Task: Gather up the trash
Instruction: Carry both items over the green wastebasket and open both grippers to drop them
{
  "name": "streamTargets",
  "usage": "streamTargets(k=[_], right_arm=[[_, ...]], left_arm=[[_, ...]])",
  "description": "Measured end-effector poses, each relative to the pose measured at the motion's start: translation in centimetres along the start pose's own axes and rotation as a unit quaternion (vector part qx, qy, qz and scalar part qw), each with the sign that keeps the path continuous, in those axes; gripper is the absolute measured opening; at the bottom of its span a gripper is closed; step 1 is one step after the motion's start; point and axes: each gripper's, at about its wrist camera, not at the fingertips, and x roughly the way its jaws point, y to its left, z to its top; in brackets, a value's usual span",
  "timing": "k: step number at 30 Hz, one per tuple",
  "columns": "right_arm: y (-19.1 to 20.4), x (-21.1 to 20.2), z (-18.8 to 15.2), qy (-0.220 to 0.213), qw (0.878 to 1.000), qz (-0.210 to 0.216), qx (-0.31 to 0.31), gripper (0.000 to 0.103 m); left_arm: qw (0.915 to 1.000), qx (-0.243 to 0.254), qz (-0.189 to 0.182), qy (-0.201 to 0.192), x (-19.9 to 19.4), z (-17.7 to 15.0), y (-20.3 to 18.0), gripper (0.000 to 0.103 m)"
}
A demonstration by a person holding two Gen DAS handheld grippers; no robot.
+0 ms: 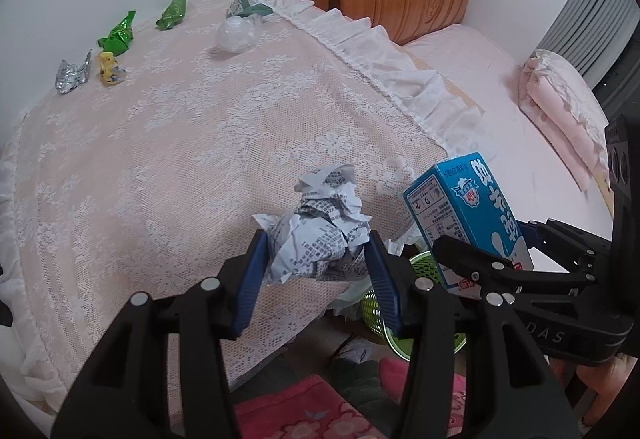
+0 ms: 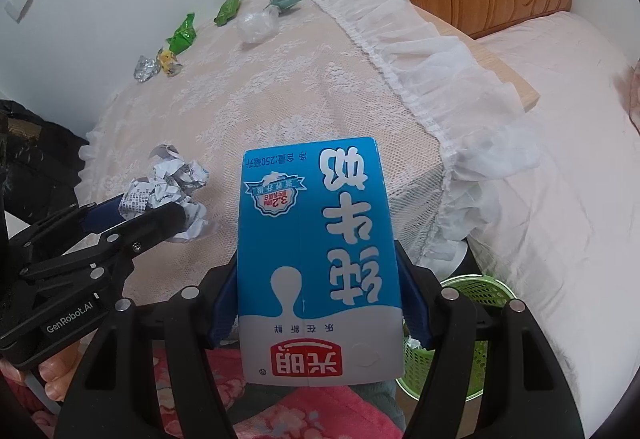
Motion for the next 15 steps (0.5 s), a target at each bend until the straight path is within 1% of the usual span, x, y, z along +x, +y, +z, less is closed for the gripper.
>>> streamTargets(k=[5, 8, 15], right_arm=[[-2.8, -1.4, -1.2, -0.012, 0.999, -0.022, 0.037, 0.068], [-4.9, -2.3, -2.6, -0.013, 0.997, -0.035, 0.067, 0.068], [-10.4, -4.4, -7.2, -0.004, 0.987, -0.082, 0.136, 0.068]], left_arm=[[0.9993, 0.032, -0.016, 0.009, 0.6, -0.2, -2.3, 0.049], [0.9978, 0.057, -0.032, 0.015, 1.0, -0.4, -4.3, 0.049], [0.9894, 0.122, -0.070, 0.036, 2.2, -1.7, -10.5, 0.049]])
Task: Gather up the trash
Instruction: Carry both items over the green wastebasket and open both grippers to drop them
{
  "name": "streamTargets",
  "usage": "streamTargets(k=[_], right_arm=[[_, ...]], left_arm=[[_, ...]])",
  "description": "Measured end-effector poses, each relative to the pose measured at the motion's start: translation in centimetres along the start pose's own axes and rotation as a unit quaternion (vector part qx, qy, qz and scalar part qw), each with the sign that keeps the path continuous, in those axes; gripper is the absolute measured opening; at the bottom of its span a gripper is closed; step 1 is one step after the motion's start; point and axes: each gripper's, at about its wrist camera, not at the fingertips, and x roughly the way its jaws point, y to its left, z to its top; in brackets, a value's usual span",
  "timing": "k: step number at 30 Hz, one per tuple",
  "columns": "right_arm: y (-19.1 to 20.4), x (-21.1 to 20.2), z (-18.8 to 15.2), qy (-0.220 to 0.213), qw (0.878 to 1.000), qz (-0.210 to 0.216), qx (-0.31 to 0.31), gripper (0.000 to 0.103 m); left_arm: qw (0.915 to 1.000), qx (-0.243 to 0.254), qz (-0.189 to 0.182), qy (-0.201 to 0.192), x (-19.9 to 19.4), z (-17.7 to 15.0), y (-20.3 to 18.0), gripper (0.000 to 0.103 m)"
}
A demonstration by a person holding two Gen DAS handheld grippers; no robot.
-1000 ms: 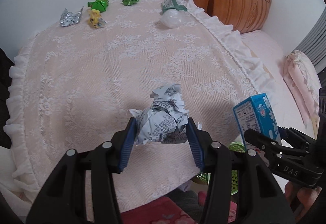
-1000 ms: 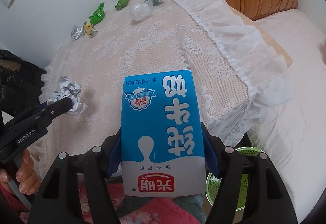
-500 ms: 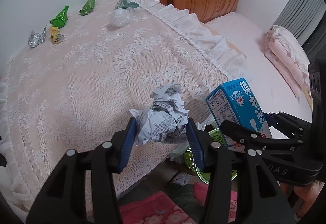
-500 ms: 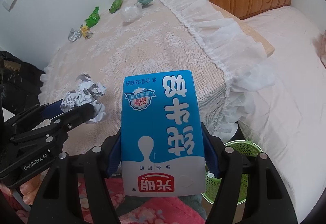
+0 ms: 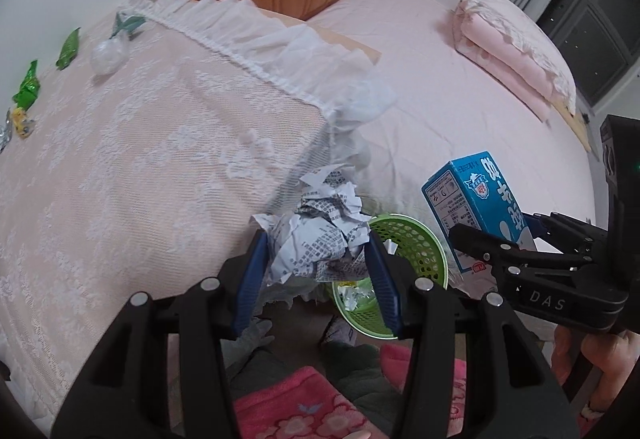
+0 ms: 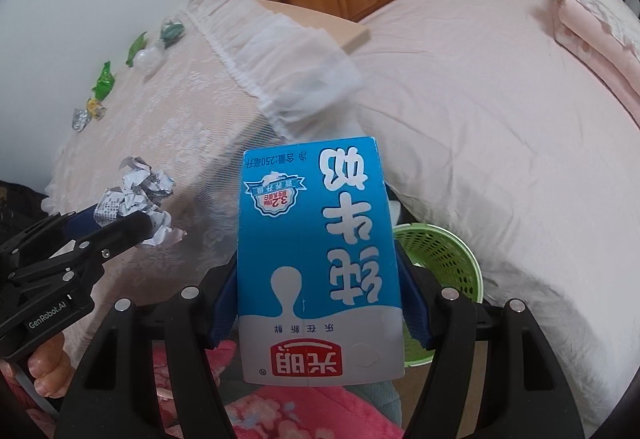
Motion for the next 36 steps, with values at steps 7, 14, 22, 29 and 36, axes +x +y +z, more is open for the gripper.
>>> streamTargets(k=[7, 14, 22, 29, 36], right_arm=[[-5.3, 0.3, -2.7, 0.027, 0.999, -0.024, 0.034, 0.068], [-7.5, 2.2, -3.8, 0.052, 0.998, -0.025, 0.029, 0.068], [-7.8, 3.0, -4.3, 0.062, 0.998, -0.020, 0.016, 0.068], [-7.5, 4.1, -4.3, 0.078, 0.997, -0.024, 0.014, 0.068], [-7.9, 5.0, -4.4, 0.089, 0.994, -0.050, 0.034, 0.088]], left_arm=[[0.9984, 0.048, -0.023, 0.018, 1.6, -1.0, -5.6, 0.049], [0.9981, 0.053, -0.017, 0.025, 2.0, -1.6, -7.4, 0.049], [0.9985, 0.045, -0.010, 0.031, 2.2, -2.0, -7.9, 0.049], [0.9981, 0.050, -0.008, 0.036, 2.5, -2.0, -8.1, 0.049], [0.9972, 0.060, -0.010, 0.044, 2.8, -2.0, -8.4, 0.049]])
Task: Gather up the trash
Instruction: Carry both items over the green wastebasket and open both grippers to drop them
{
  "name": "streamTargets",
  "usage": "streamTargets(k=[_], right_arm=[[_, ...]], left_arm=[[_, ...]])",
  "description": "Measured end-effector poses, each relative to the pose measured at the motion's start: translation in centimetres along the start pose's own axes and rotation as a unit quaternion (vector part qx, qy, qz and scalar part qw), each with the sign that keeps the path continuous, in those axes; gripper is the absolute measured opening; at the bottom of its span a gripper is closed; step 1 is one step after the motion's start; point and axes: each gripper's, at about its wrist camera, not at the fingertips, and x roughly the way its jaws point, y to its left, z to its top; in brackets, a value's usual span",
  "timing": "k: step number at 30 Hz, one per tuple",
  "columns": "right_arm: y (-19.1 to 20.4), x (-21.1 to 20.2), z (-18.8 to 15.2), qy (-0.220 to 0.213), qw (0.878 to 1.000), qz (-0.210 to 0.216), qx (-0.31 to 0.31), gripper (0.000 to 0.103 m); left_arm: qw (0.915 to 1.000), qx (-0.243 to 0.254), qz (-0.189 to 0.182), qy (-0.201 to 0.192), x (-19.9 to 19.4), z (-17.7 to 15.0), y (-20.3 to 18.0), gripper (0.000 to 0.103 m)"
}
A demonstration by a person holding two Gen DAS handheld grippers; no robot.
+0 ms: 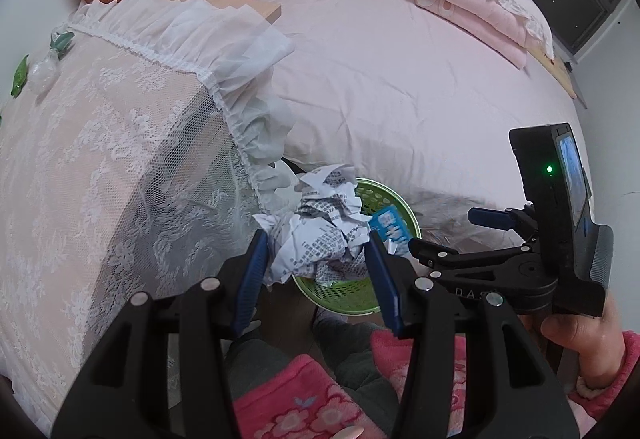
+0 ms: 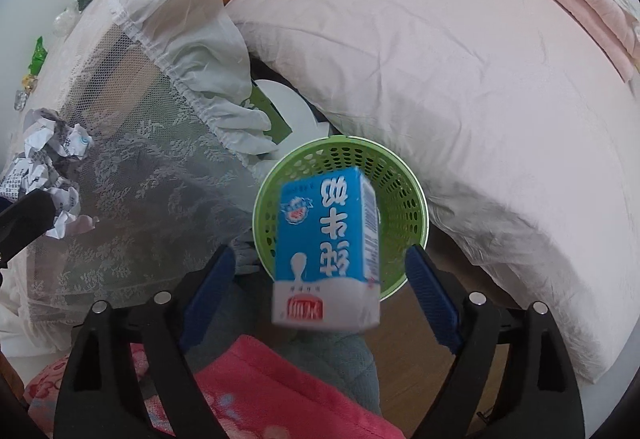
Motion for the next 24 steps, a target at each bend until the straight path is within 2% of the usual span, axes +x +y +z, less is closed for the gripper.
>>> streamTargets(k=[4, 14, 20, 21, 22, 23, 24], right_arm=[[-1.2, -0.2, -0.1, -0.008, 1.000, -0.008, 0.023, 0.093], [-2.9, -0.5, 0.2, -0.016, 0.998, -0.011, 0.052, 0.093], [-4.3, -1.4, 0.4, -0.030, 0.997, -0.018, 0.075, 0.093], [-4.6, -1.6, 0.4, -0.032, 0.996, -0.018, 0.080, 0.093], [-4.9, -1.7, 0.4, -0.034, 0.996, -0.019, 0.085, 0.093], [-5.2, -1.8, 0.3, -0.036, 0.995, -0.021, 0.091, 0.093], [-5.5, -1.9, 0.2, -0.037, 0.994, -0.022, 0.096, 0.093]], left_arm=[[1.0000, 0.009, -0.001, 0.002, 0.1, 0.1, -0.3, 0.049], [0.9998, 0.018, -0.005, 0.010, 0.6, 0.2, -0.9, 0.049], [0.9957, 0.087, -0.016, 0.029, 2.6, 0.9, -3.9, 0.049], [0.9947, 0.095, -0.022, 0.032, 2.9, 0.9, -4.5, 0.053], [0.9938, 0.102, -0.027, 0.036, 3.0, 1.0, -4.9, 0.066], [0.9932, 0.107, -0.027, 0.036, 3.0, 1.0, -5.2, 0.075], [0.9928, 0.113, -0.024, 0.032, 2.9, 0.9, -5.5, 0.091]])
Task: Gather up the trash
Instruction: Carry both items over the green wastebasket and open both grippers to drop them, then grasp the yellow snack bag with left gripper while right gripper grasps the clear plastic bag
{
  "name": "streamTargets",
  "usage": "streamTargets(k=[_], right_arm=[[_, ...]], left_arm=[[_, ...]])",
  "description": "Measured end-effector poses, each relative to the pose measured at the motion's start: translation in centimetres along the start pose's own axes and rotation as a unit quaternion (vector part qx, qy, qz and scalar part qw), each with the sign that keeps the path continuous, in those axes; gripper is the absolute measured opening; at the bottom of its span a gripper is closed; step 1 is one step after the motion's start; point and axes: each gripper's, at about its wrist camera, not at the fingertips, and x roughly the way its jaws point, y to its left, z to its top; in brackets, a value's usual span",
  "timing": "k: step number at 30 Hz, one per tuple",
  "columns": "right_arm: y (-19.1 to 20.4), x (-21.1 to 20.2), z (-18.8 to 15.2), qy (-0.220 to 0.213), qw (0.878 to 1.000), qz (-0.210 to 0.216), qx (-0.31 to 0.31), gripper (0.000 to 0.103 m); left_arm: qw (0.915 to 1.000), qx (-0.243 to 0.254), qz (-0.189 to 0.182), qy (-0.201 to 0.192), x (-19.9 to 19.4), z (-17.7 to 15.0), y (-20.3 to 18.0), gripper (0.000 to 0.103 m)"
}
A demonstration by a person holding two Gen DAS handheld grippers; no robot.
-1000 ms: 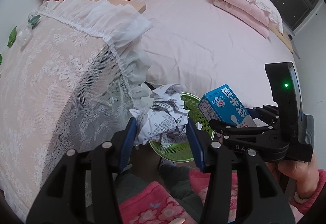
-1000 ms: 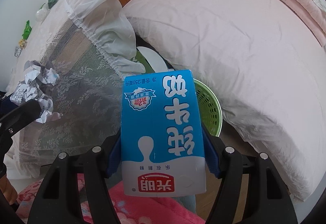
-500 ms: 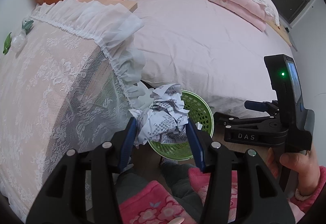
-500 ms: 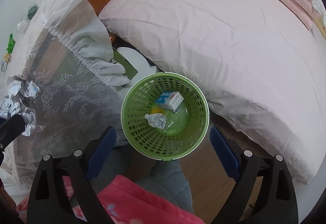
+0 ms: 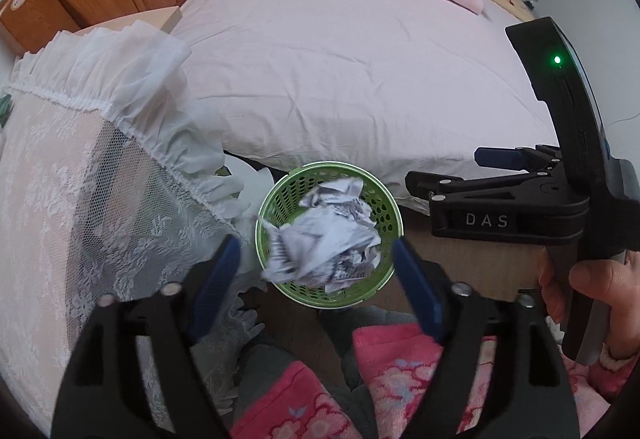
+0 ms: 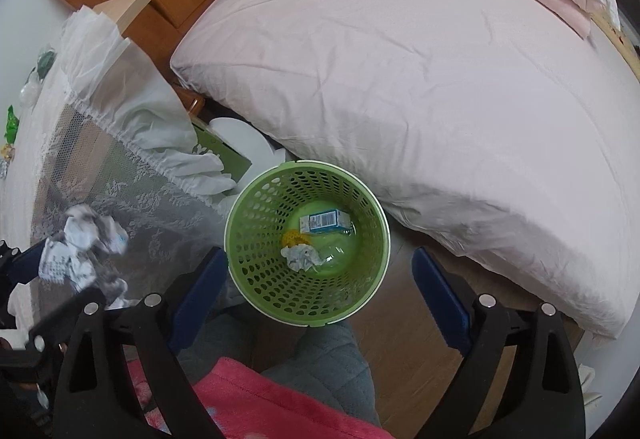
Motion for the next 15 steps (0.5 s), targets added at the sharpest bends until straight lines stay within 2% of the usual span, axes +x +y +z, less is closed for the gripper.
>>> streamTargets(k=[1, 4, 8, 12, 15], right_arm=[[-0.2, -0.1, 0.0, 0.000, 1.000, -0.001, 0.003, 0.093], [-0.7, 0.0, 0.0, 0.002, 1.000, -0.001, 0.014, 0.093], [-0.2, -0.2, 0.4, 0.003, 1.000, -0.001, 0.017, 0.093], [1.7, -1.1, 1.2, -0.009, 1.000, 0.010, 0.000, 0.093], [4.9, -2.6, 2.2, -0.033, 0.998, 0.037, -0.031, 0.093]], left_arm=[[1.0000, 0.004, 0.006, -0.007, -0.3, 0.0, -0.1, 0.095], [0.9995, 0.002, 0.016, -0.028, -1.2, 0.1, 0.3, 0.095], [0.9962, -0.044, 0.040, -0.064, -2.9, 0.3, 2.9, 0.095], [0.9868, -0.111, 0.073, -0.092, -5.1, 0.0, 7.9, 0.095], [0.9741, -0.158, 0.117, -0.112, -7.2, -0.8, 12.6, 0.095]])
